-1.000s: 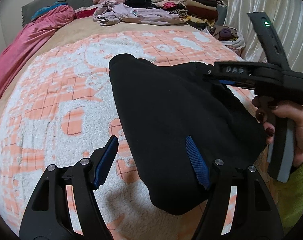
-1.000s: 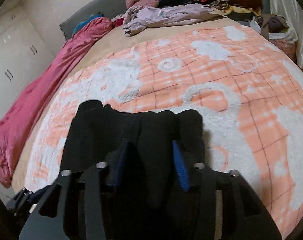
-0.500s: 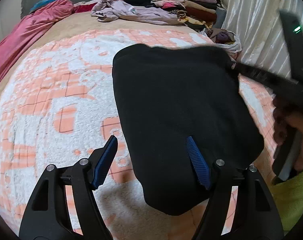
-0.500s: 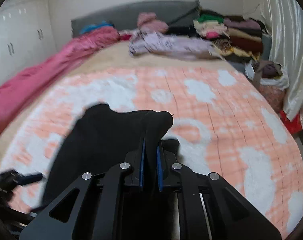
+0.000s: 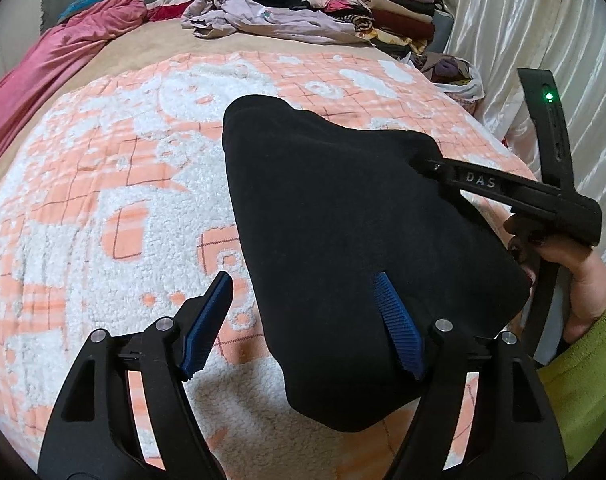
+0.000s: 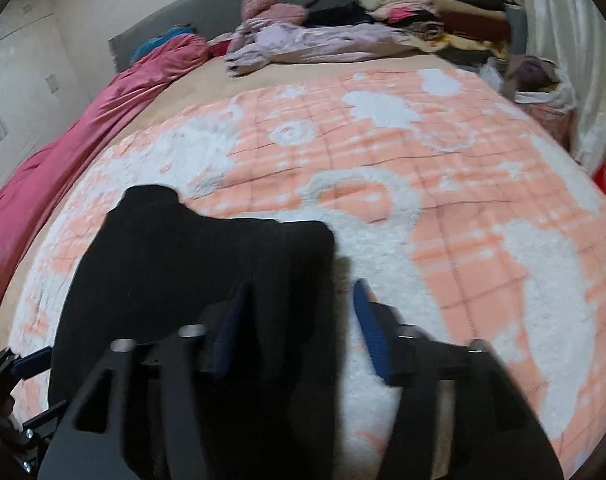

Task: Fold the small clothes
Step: 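Press and straighten the folded sweatshirt edge with the right gripper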

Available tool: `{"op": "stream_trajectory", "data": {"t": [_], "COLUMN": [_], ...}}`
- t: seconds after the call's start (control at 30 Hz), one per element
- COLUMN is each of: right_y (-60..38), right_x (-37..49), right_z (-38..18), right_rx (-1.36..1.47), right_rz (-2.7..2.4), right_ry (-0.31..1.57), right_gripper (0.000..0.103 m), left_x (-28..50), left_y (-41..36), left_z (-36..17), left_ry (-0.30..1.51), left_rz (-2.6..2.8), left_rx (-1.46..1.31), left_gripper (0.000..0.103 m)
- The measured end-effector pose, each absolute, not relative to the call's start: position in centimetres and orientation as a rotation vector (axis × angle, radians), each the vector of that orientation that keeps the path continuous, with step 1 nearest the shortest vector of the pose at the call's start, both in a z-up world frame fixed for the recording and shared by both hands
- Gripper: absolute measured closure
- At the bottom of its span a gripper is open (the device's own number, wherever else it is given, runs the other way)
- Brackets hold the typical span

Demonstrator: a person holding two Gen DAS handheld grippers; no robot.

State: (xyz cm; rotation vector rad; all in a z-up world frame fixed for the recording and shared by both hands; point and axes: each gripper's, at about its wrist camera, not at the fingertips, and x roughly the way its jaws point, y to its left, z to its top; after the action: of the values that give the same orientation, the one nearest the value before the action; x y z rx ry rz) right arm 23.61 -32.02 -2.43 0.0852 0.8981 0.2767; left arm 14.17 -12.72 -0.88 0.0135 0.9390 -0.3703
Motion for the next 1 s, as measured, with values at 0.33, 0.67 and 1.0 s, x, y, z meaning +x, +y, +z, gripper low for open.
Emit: {"op": "stream_trajectory", "data": {"t": [0.33, 0.67, 1.0], "right_y": [-29.2, -30.3, -35.1], "right_x": [23.1, 22.0, 15.3], "right_z": [0.1, -0.5, 3.2], "right_rx": [-0.111, -0.087, 0.094], "right_rz": [0.337, 0.286, 0.339], "right_ry": [0.752, 0.8, 0.705], "right_gripper": [0.089, 0.072, 0.064], "left_x": [14.2, 14.1, 13.1], "left_y": [-12.5, -12.7, -12.0], "left_z": [-0.5, -0.6, -0.3], "left_ry": [0.929, 0.936, 0.928], "left_rz": [-0.345, -0.343, -0.36], "left_rx": [0.009, 0.016, -0.008], "left_gripper": [0.037, 0.037, 0.037]}}
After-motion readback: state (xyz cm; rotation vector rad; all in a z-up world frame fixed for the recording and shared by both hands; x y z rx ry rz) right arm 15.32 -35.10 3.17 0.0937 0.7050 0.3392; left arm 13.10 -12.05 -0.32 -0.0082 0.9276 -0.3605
